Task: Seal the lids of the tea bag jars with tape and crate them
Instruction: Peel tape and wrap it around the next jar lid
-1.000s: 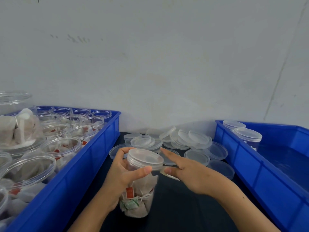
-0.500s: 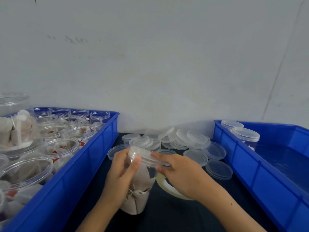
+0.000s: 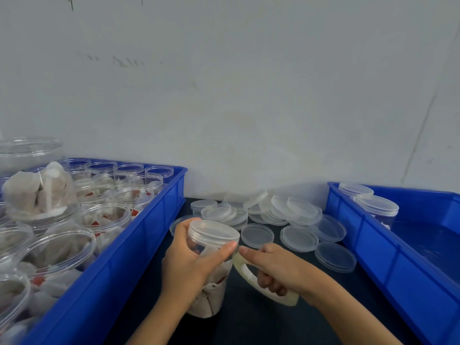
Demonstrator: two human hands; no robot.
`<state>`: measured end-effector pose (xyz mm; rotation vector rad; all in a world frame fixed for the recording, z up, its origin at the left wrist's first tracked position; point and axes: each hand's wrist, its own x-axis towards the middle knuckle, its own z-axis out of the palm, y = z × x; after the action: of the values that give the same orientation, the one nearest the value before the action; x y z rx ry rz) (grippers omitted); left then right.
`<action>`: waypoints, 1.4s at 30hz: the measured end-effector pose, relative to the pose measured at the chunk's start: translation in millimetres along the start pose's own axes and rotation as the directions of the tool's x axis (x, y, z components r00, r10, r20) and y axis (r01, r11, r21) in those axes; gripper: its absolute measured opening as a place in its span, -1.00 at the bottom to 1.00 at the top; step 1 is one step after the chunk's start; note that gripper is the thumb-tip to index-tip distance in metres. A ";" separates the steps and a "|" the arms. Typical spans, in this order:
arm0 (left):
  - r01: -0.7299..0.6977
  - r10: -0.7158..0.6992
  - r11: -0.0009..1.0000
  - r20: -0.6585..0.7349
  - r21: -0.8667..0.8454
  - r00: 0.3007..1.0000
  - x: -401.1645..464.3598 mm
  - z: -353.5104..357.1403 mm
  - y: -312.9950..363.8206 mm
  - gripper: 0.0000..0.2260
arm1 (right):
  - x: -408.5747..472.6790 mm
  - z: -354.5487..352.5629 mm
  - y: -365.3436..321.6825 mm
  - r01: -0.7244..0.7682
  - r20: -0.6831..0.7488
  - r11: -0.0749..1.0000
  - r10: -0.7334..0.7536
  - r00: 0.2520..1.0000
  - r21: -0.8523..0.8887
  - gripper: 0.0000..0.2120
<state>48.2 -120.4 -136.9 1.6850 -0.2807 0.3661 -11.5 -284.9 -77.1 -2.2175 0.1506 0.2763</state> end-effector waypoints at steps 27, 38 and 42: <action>0.327 -0.260 0.898 0.244 -0.294 0.934 -0.7 -0.9 18.6 -0.34 | 7.2 -26.4 10.3 0.232 -0.104 0.958 -0.251 0.962 -0.167 -0.59; 0.347 -0.250 0.886 0.315 -0.307 0.915 0.1 -2.8 12.8 -0.26 | 9.9 -15.0 8.0 0.186 -0.144 0.971 -0.207 0.968 -0.148 -0.57; 0.209 -0.135 0.940 0.266 -0.270 0.954 -4.1 -2.1 14.4 -0.42 | 8.8 -12.7 7.1 0.168 -0.164 0.979 -0.186 0.969 -0.120 -0.56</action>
<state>38.7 -120.5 -125.2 1.4438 -0.3474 -0.0192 -2.5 -299.5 -77.2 -2.3409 0.0321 -0.0094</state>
